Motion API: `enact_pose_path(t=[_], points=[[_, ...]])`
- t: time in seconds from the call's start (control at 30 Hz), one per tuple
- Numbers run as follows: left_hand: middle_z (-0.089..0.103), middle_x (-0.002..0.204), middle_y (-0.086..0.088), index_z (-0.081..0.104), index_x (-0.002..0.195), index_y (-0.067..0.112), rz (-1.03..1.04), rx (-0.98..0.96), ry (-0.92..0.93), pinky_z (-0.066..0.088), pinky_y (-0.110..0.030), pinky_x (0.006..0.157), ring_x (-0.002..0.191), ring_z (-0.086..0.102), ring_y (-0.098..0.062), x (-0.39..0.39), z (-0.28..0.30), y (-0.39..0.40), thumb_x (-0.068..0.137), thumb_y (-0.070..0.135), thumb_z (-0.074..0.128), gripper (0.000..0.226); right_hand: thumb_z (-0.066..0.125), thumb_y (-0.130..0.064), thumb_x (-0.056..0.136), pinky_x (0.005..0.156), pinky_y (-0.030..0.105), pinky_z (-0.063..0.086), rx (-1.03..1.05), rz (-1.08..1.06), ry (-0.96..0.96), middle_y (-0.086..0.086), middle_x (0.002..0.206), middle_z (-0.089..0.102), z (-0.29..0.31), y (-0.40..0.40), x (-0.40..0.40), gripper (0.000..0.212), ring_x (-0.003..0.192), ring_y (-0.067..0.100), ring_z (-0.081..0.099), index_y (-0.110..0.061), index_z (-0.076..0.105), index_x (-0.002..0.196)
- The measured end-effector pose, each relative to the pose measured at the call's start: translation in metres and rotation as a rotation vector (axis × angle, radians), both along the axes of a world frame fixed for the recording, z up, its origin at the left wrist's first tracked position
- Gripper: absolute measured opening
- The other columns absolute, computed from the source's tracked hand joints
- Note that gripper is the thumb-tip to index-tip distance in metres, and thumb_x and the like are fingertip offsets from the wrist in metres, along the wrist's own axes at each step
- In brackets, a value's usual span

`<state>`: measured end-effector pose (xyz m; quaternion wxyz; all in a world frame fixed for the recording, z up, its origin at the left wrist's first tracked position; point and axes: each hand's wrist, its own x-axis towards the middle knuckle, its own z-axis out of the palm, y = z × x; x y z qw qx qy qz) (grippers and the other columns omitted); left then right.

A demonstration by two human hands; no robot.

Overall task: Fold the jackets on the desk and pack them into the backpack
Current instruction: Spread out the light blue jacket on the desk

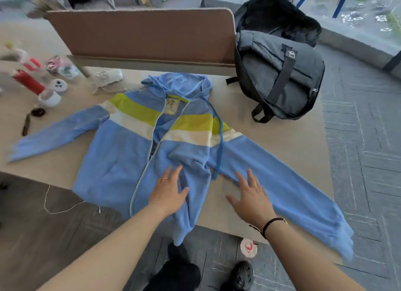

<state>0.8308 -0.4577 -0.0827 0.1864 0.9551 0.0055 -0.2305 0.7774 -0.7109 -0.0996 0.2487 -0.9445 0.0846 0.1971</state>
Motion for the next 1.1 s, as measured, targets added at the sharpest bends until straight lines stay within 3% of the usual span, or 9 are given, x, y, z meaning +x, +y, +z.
enact_pose_path(t=[0.13,0.23,0.33,0.47,0.57,0.67,0.77,0.9,1.1], points=[[0.042,0.151,-0.013,0.030,0.154,0.021,0.265,-0.035,-0.030,0.039,-0.043,0.108,0.137,0.041,-0.033,-0.012,0.001,0.073,0.097,0.031,0.059,0.065,0.055,-0.052,0.095,0.120,0.040,0.025,0.086,0.169,-0.016,0.003,0.168,0.001,0.016,0.071,0.015,0.078,0.153,0.023,0.016,-0.030,0.015,0.158],[0.046,0.147,-0.015,0.032,0.153,0.019,0.405,-0.074,0.016,0.041,-0.047,0.108,0.135,0.043,-0.034,-0.017,-0.014,0.119,0.097,0.029,0.057,0.062,0.054,-0.051,0.096,0.118,0.041,0.028,0.105,0.208,0.060,0.002,0.168,0.002,0.014,0.119,0.017,0.075,0.152,0.024,0.018,-0.029,0.015,0.157],[0.045,0.149,-0.013,0.034,0.152,0.015,0.460,-0.146,0.039,0.039,-0.046,0.110,0.138,0.040,-0.032,-0.022,-0.037,0.147,0.097,0.027,0.059,0.062,0.053,-0.052,0.096,0.122,0.041,0.020,0.051,0.259,0.086,0.007,0.167,0.006,0.005,0.163,0.015,0.074,0.153,0.025,0.012,-0.027,0.018,0.157],[0.061,0.128,-0.010,0.053,0.138,0.013,0.448,-0.210,-0.032,0.044,-0.047,0.103,0.125,0.051,-0.032,-0.016,-0.054,0.162,0.097,0.026,0.060,0.044,0.052,-0.052,0.096,0.123,0.041,0.016,-0.011,0.337,0.096,0.008,0.167,0.010,-0.013,0.213,0.015,0.073,0.153,0.025,0.011,-0.025,0.019,0.156],[0.052,0.137,-0.009,0.053,0.138,0.016,0.424,-0.216,-0.077,0.042,-0.042,0.105,0.131,0.044,-0.029,-0.014,-0.059,0.173,0.099,0.029,0.058,0.041,0.054,-0.053,0.093,0.120,0.043,0.023,0.052,0.216,0.097,0.007,0.165,0.012,-0.023,0.242,0.015,0.074,0.151,0.027,0.019,-0.022,0.023,0.154],[0.018,0.163,-0.012,0.043,0.147,0.019,0.438,-0.193,-0.112,0.035,-0.044,0.114,0.149,0.021,-0.028,-0.007,-0.064,0.200,0.099,0.032,0.058,0.052,0.052,-0.053,0.095,0.120,0.044,0.024,0.122,-0.005,0.097,0.004,0.168,0.000,-0.027,0.257,0.015,0.074,0.152,0.027,0.018,-0.027,0.021,0.157],[0.000,0.168,-0.010,0.030,0.154,0.020,0.409,-0.083,-0.085,0.029,-0.049,0.118,0.154,0.004,-0.027,0.006,-0.071,0.240,0.100,0.036,0.054,0.061,0.043,-0.060,0.098,0.123,0.052,0.013,-0.043,0.223,0.092,-0.005,0.167,-0.016,-0.034,0.257,0.005,0.072,0.155,0.027,-0.004,-0.044,0.006,0.157],[0.013,0.162,-0.023,0.029,0.153,0.014,0.479,-0.017,-0.111,0.020,-0.049,0.122,0.151,0.007,-0.038,0.025,-0.075,0.285,0.099,0.033,0.055,0.063,0.041,-0.065,0.096,0.117,0.068,0.001,-0.215,0.392,0.143,-0.015,0.161,-0.031,-0.044,0.244,-0.008,0.079,0.150,0.021,-0.027,-0.054,-0.014,0.151],[0.024,0.153,-0.024,0.033,0.151,0.012,0.580,-0.029,-0.126,0.036,-0.053,0.108,0.141,0.022,-0.040,0.035,-0.068,0.316,0.100,0.023,0.056,0.057,0.028,-0.073,0.094,0.118,0.068,-0.003,-0.256,0.302,0.174,-0.022,0.157,-0.035,-0.049,0.221,-0.014,0.072,0.148,0.017,-0.030,-0.060,-0.019,0.147]])
